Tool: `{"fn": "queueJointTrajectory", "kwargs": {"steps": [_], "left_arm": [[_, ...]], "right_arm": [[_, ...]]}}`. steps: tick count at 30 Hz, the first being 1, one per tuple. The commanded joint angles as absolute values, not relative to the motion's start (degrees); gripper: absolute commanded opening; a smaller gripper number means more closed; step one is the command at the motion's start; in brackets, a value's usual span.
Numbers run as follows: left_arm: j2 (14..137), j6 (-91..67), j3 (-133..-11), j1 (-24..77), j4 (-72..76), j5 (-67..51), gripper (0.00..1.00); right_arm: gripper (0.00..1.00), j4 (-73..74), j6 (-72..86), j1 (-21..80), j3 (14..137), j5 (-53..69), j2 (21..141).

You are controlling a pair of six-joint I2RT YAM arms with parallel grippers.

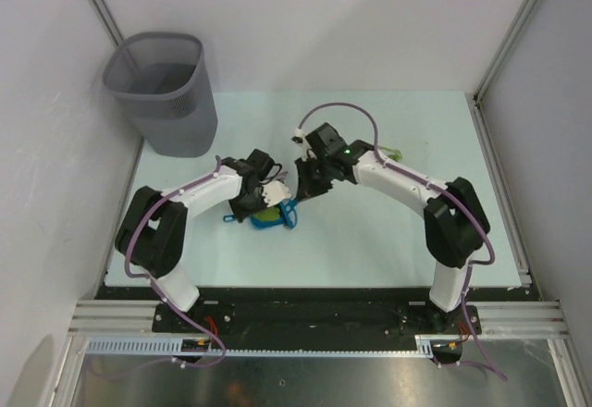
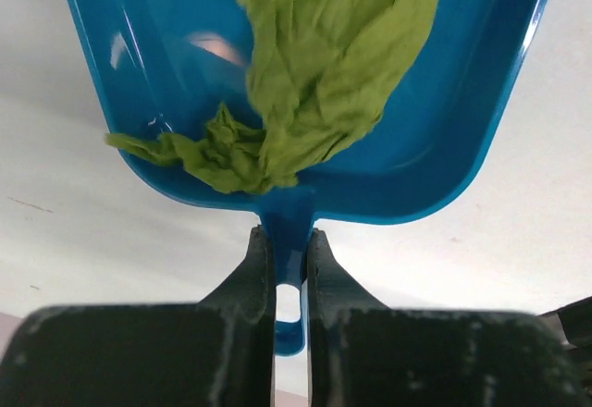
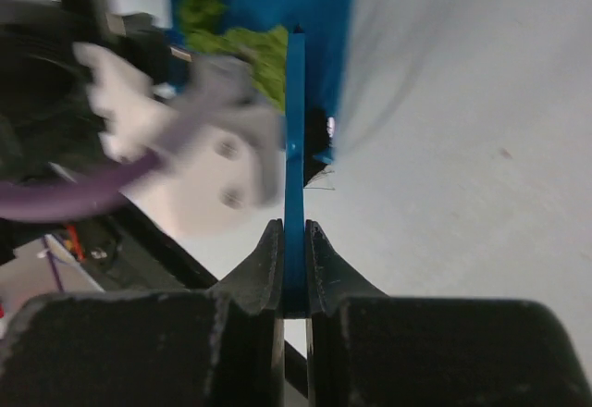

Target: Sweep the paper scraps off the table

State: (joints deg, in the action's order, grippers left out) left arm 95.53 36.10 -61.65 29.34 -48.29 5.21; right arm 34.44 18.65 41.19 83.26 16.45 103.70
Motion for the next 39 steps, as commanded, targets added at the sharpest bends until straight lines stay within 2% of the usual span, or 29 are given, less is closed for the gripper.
{"fn": "queueJointTrajectory", "kwargs": {"steps": [1,4,7,12,18,23,30,39], "left_arm": [[97.6,37.1,-65.6,30.2,-47.5,1.8,0.00],[97.1,36.7,-66.3,30.1,-46.8,-2.7,0.00],[95.1,36.2,-66.2,29.4,-46.7,-7.5,0.00],[92.6,35.0,-66.5,27.4,-46.6,-12.2,0.00],[91.7,31.4,-70.0,25.8,-46.6,-14.2,0.00],[92.0,28.7,-74.4,25.3,-45.9,-14.5,0.00],[91.8,24.7,-78.5,24.3,-44.6,-12.7,0.00],[88.8,13.0,-92.0,15.7,-44.0,-13.2,0.00]], "right_arm": [[0.00,31.4,20.0,45.5,91.9,21.6,108.2],[0.00,36.5,18.8,46.2,97.5,17.6,109.7],[0.00,39.8,17.7,44.5,97.0,10.6,106.8],[0.00,42.7,16.6,39.9,92.0,3.8,95.5],[0.00,45.4,15.0,36.1,91.6,-1.3,85.7],[0.00,42.6,14.5,33.5,88.9,3.2,81.6],[0.00,44.4,14.9,27.1,86.5,0.3,77.6],[0.00,45.6,13.4,19.5,81.4,1.7,72.9]]}}
